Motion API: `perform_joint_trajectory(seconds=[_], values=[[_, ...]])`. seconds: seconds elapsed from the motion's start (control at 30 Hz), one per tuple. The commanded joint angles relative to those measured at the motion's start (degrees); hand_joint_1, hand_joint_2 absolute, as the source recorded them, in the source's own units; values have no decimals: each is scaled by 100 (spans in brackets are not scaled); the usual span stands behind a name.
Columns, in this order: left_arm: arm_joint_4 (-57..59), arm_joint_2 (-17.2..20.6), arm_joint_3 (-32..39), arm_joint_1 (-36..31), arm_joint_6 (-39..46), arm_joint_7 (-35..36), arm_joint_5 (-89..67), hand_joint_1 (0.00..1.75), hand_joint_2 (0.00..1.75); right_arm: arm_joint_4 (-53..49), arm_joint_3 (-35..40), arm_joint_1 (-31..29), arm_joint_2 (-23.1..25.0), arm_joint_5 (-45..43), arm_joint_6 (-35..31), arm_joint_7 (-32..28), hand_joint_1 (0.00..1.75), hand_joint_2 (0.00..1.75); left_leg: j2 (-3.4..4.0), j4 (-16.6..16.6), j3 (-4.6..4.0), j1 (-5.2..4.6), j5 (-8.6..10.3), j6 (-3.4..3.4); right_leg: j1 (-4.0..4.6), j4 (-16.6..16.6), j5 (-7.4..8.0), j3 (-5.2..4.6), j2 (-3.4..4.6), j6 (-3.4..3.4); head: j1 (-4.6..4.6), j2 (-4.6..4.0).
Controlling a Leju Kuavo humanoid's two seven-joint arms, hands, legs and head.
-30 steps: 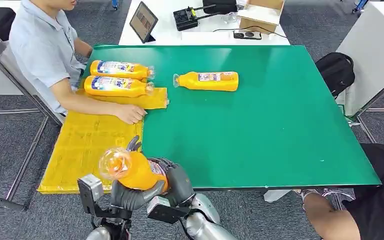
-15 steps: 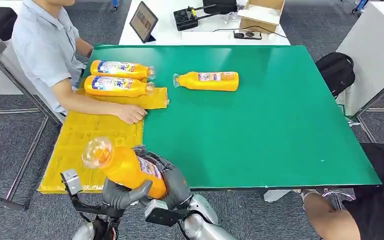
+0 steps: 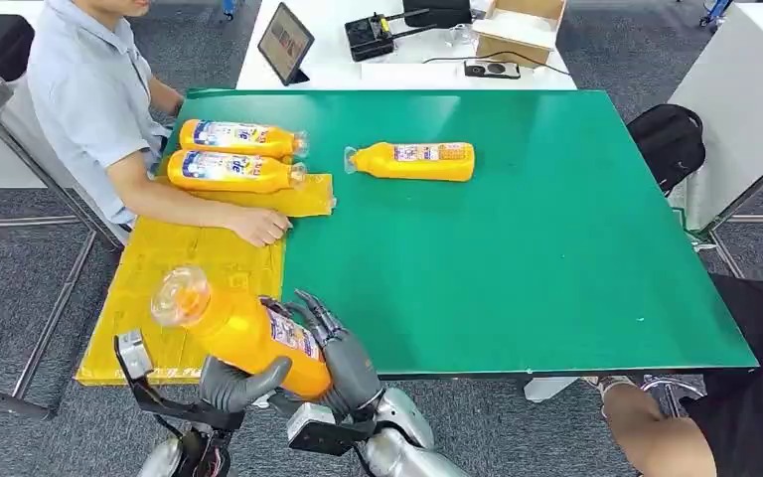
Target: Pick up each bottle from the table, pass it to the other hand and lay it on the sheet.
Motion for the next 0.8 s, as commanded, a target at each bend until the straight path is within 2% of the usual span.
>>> perform_joint_trajectory(seconds=[0.03, 0.17, 0.23, 0.3, 0.33, 0.47, 0.5, 0.6, 0.73, 0.8], values=[[1123, 168, 94, -895, 1156, 23, -1225, 175, 175, -1136, 380, 184, -592, 14, -845, -190, 0, 0, -17, -5, 6, -1, 4, 5, 2, -5, -2, 15, -20, -8, 4, 0], [1123, 168, 94, -895, 1156, 23, -1225, 175, 175, -1136, 380, 184, -592, 14, -845, -190, 0, 0, -7, -11, 27, -3, -2, 8, 2, -8, -5, 36, -12, -17, 4, 0], [1222, 329, 260, -1018, 1412, 11, -1565, 175, 175, -1666, -198, 471, -555, 688, -845, -190, 0, 0, 6, -13, 33, -3, -4, 7, 2, -8, -3, 33, -3, -19, -9, 0], [1498, 575, 481, -1380, 1939, -172, -2352, 175, 175, -2285, -756, 765, -529, 1354, -845, -190, 0, 0, -23, -7, 14, 1, 3, 4, 5, -4, -7, 20, -32, -15, 2, 0], [1733, 605, 656, -1680, 2409, -172, -2882, 175, 175, -2499, -947, 839, -487, 1417, -845, -190, 0, 0, -32, -8, 18, 4, 3, 5, 8, -5, -9, 29, -39, -19, 4, 0], [1791, 628, 721, -1832, 2354, -106, -2864, 175, 175, -2493, -950, 837, -480, 1421, -845, -190, 0, 0, -13, -4, 15, 4, 3, 7, 9, 3, -5, 19, -23, -21, 2, 0], [1874, 596, 724, -1888, 2592, -141, -3165, 175, 175, -2639, -1077, 894, -438, 1543, -845, -190, 0, 0, -16, -4, 11, 3, 5, 6, 7, 0, -3, 15, -23, -14, 0, 0], [2268, 597, 864, -2318, 3306, -155, -4217, 175, 175, -3176, -1434, 1136, -299, 1698, -845, -190, 0, 0, -20, 0, 4, 3, 6, 8, 5, 3, -3, 15, -25, -11, 4, 0], [2966, 505, 885, -2956, 3200, -93, -4584, 175, 175, -3050, -1303, 1020, -331, 1641, -845, -190, 0, 0, -20, -1, 2, 1, 9, 6, 3, 4, -2, 13, -24, -10, 2, 0], [3345, 488, 678, -3303, 3397, -123, -5131, 175, 175, -3102, -1237, 995, -343, 1624, -845, -190, 0, 0, -30, -2, 19, 5, 6, 11, 10, 2, -8, 36, -40, -24, 2, 0]])
